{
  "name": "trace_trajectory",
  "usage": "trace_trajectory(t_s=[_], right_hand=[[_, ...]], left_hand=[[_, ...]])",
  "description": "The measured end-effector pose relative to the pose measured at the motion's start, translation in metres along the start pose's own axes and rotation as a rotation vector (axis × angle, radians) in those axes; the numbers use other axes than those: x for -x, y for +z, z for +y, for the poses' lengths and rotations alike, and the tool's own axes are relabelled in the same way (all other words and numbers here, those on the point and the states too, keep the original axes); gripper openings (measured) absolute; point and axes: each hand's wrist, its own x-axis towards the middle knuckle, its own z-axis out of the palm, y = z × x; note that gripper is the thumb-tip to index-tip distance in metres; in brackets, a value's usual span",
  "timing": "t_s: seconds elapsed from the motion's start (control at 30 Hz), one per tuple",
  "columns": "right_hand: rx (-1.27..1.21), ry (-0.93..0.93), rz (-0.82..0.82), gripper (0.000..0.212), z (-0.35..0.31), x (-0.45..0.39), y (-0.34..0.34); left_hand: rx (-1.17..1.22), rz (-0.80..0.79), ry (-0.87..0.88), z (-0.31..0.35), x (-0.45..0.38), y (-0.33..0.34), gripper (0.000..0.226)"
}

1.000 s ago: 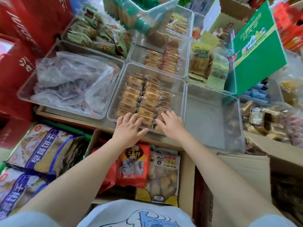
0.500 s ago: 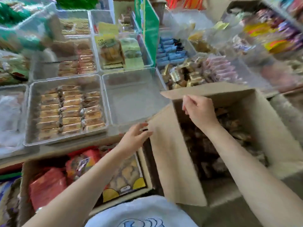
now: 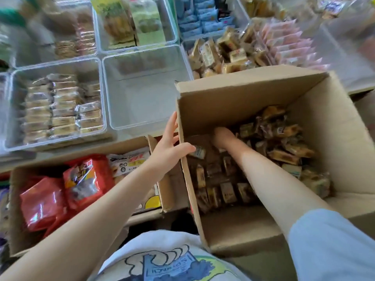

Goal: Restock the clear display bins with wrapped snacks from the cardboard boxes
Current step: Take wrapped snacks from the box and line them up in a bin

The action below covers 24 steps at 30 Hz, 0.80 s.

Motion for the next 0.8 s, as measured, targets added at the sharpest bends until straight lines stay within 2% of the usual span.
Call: trace_trajectory(t_s=[0.1, 0.23, 0.4, 0.5, 0.63, 0.73, 0.8], right_hand=[[0.181, -0.017, -0.065, 0.046, 0.006, -0.025, 0.023], [0.389, 0.049, 0.030, 0.051, 0.006, -0.038, 0.039], [0.509, 0.080, 0.013, 0.054, -0.002, -0.039, 0.052], [0.514, 0.018, 0.040, 0.053, 0.002, -0.033, 0.058], [0.413, -0.041, -0.009, 0.068, 0.003, -0.025, 0.051], [0.324, -0.017, -0.063, 0.061, 0.004, -0.028, 0.049], [0.226, 0.004, -0.036, 0.060, 0.008, -0.028, 0.045]], left_hand=[[0.011, -0.011, -0.010, 0.001, 0.001, 0.002, 0.104], [0.047, -0.014, -0.025, 0.001, -0.002, 0.002, 0.102], [0.054, -0.004, -0.025, 0.001, -0.002, 0.001, 0.103], [0.053, -0.010, -0.012, 0.000, -0.003, 0.004, 0.101], [0.051, -0.020, -0.006, 0.001, -0.001, 0.006, 0.103], [0.042, -0.023, 0.002, 0.003, 0.000, 0.005, 0.099], [0.027, -0.017, -0.008, 0.003, -0.002, 0.005, 0.094]])
